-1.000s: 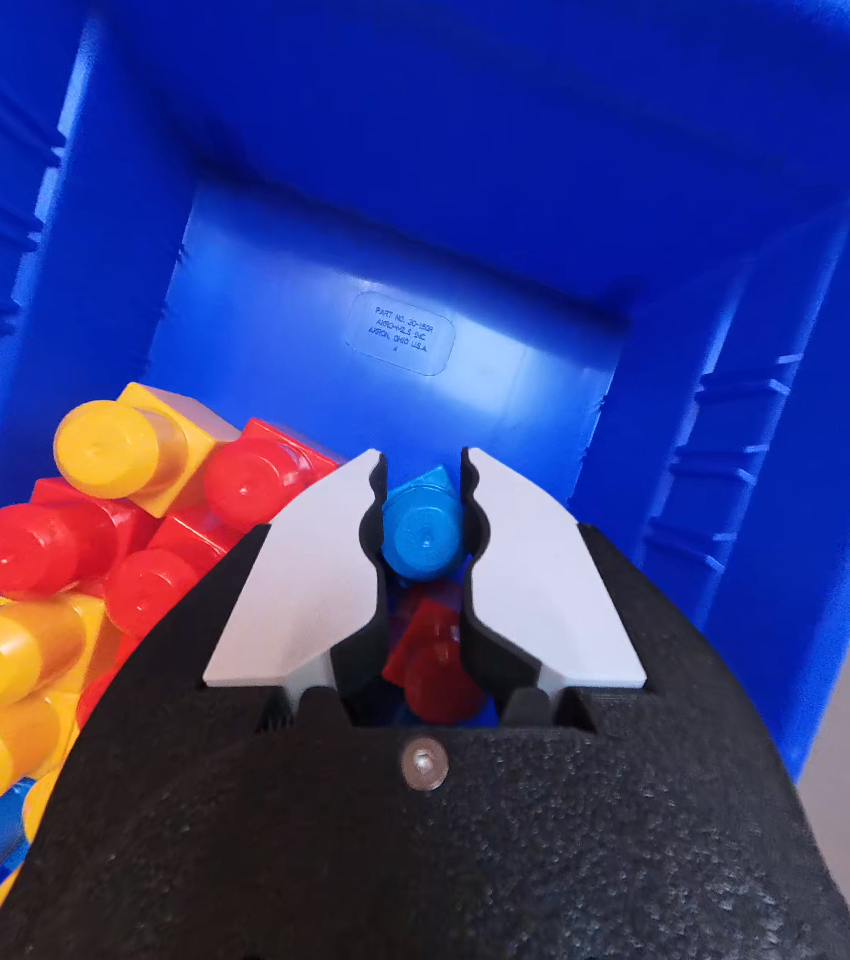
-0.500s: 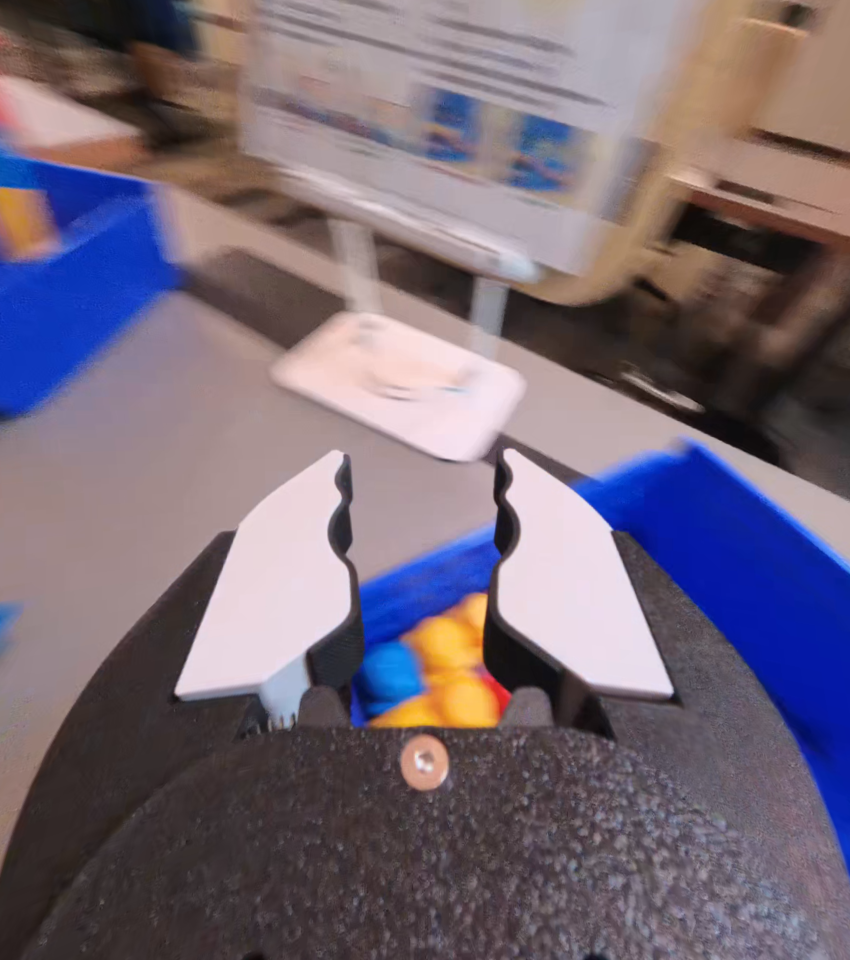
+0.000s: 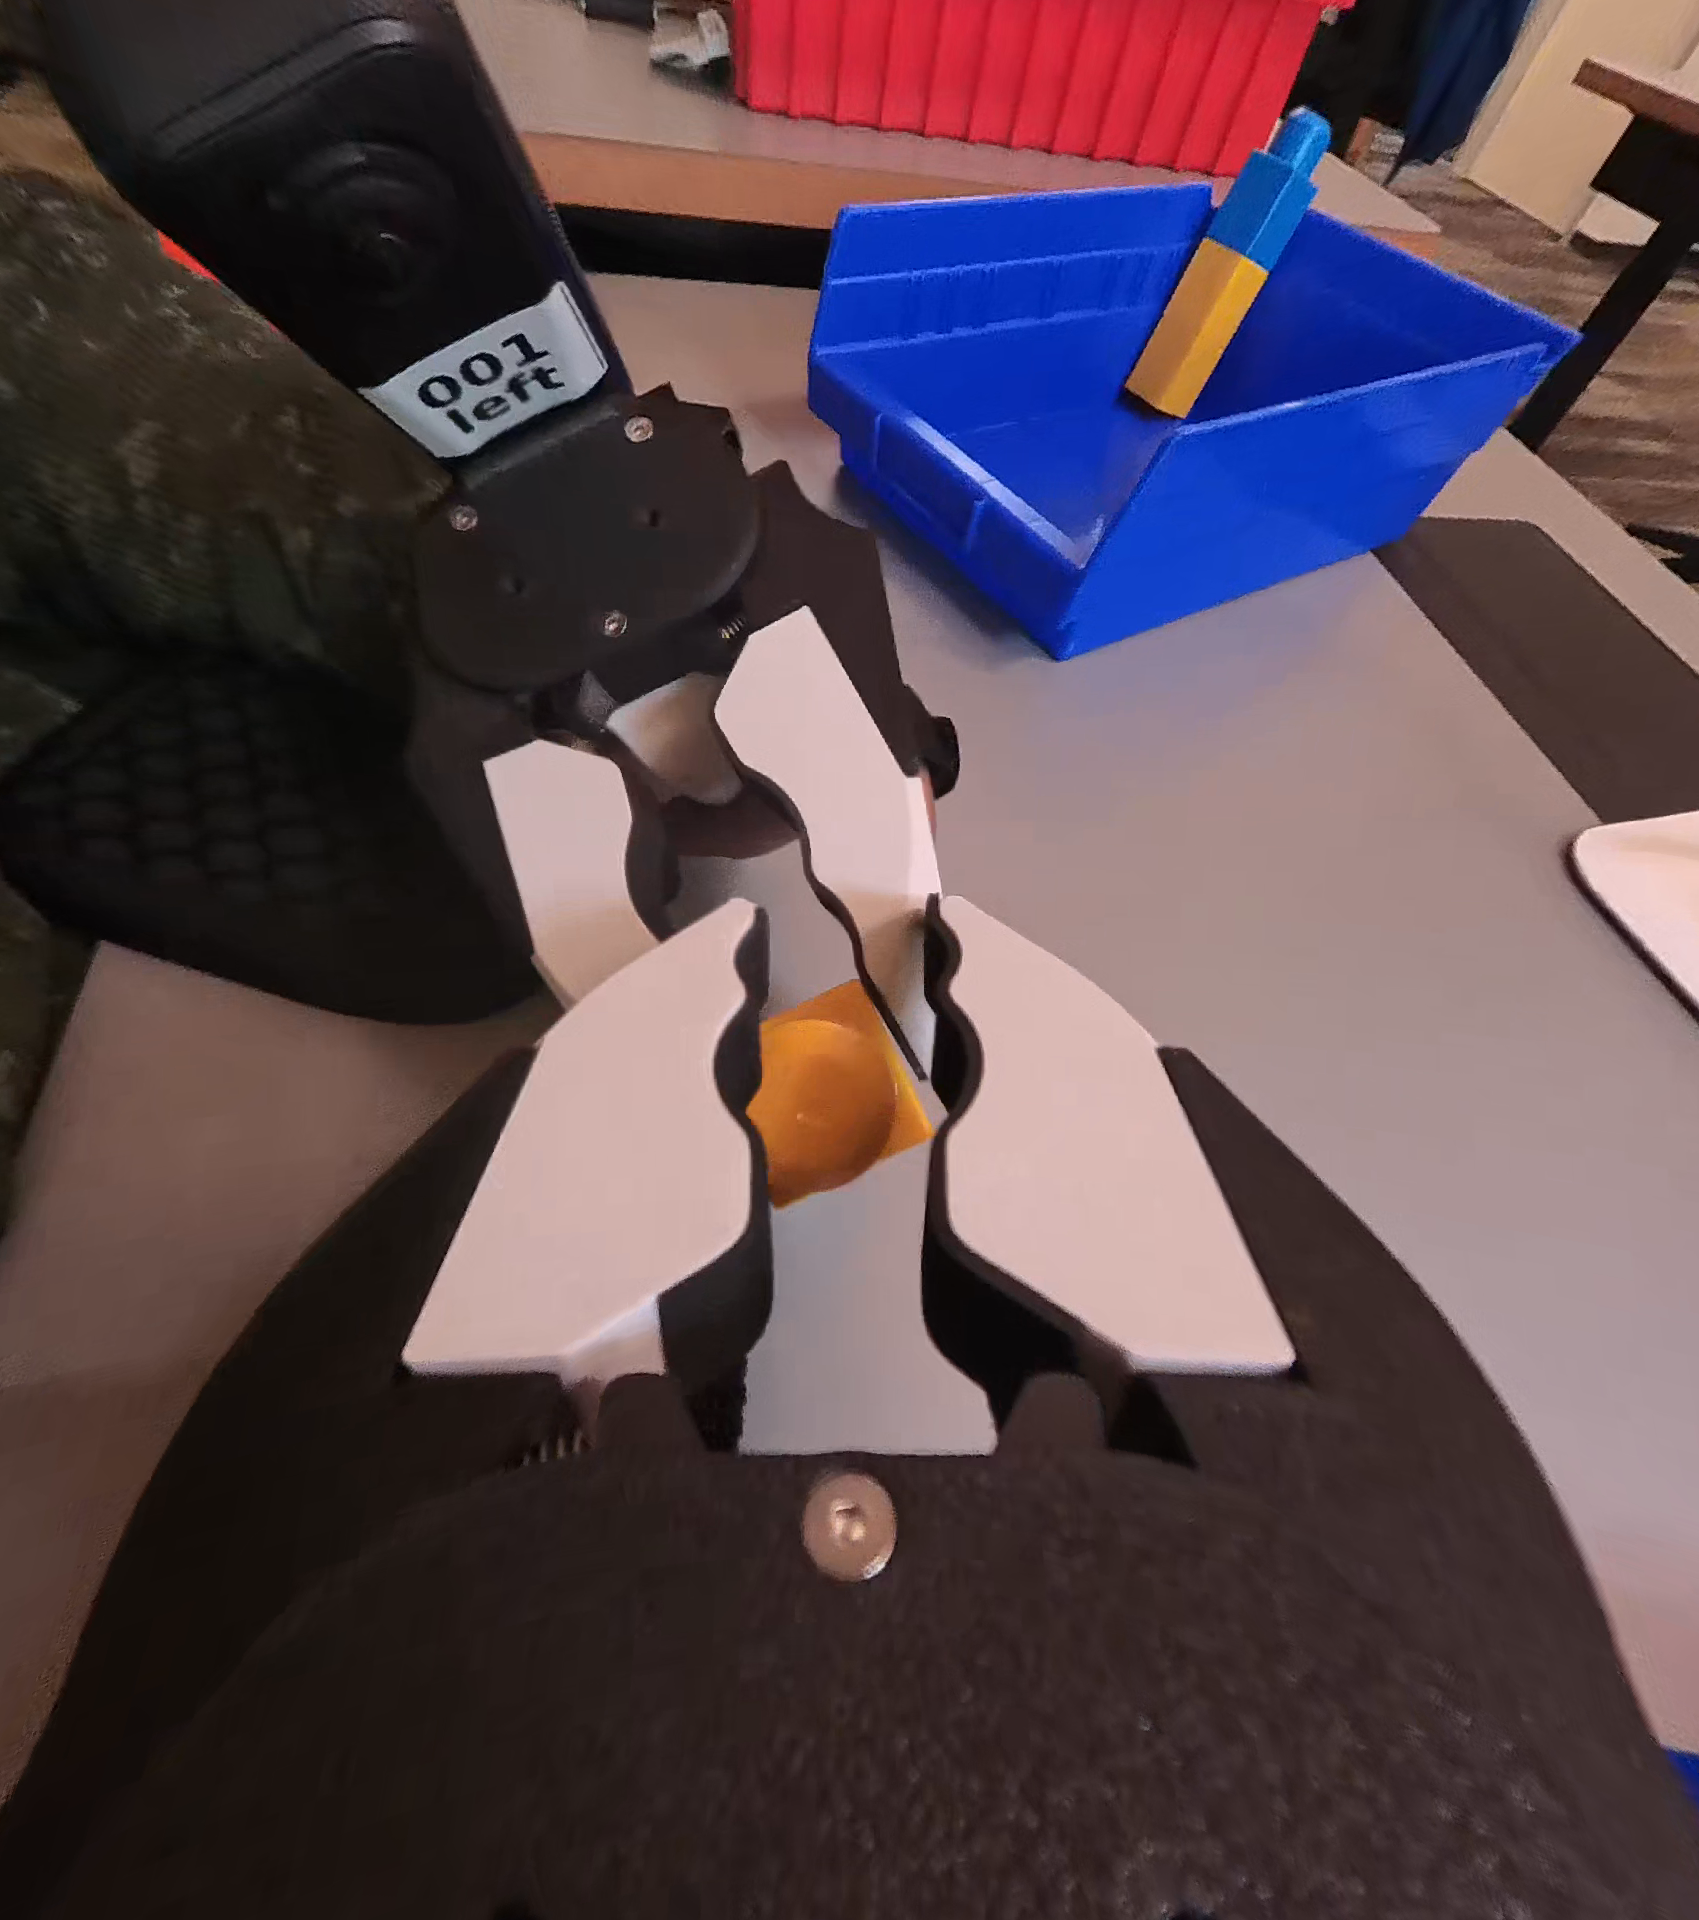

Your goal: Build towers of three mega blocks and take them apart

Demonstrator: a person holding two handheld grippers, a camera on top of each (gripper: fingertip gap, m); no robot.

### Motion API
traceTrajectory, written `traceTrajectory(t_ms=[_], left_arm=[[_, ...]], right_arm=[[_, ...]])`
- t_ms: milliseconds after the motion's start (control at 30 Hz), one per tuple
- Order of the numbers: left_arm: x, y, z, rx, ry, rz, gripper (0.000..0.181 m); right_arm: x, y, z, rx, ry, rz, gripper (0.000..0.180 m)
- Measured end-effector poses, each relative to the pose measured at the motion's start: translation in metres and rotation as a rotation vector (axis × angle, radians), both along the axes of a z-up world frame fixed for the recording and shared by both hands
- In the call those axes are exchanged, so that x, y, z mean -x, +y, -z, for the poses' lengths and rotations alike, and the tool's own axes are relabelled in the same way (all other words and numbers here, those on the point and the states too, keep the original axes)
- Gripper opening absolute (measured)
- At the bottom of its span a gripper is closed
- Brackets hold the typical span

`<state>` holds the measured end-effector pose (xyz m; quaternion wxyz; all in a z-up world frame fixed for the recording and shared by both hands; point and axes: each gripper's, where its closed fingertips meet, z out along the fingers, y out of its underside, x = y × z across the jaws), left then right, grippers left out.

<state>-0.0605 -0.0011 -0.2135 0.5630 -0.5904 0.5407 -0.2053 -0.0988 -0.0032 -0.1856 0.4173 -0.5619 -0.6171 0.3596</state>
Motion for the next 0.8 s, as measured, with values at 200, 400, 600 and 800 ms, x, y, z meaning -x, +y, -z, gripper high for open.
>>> traceTrajectory(t_ms=[200, 400, 600, 800], left_arm=[[-0.002, -0.003, 0.004, -0.009, 0.029, 0.012, 0.036], [-0.006, -0.008, 0.008, -0.020, 0.056, 0.041, 0.036], [-0.001, -0.004, 0.001, -0.046, 0.043, 0.013, 0.036], [0.000, -0.006, -0.010, -0.009, -0.044, 0.031, 0.036]], right_arm=[[-0.004, 0.000, 0.011, 0.007, -0.014, -0.004, 0.041], [-0.007, 0.004, 0.016, -0.053, -0.042, 0.013, 0.019], [-0.021, 0.002, 0.006, 0.017, -0.014, -0.014, 0.037], [-0.039, 0.001, 0.015, 0.071, -0.050, -0.054, 0.049]])
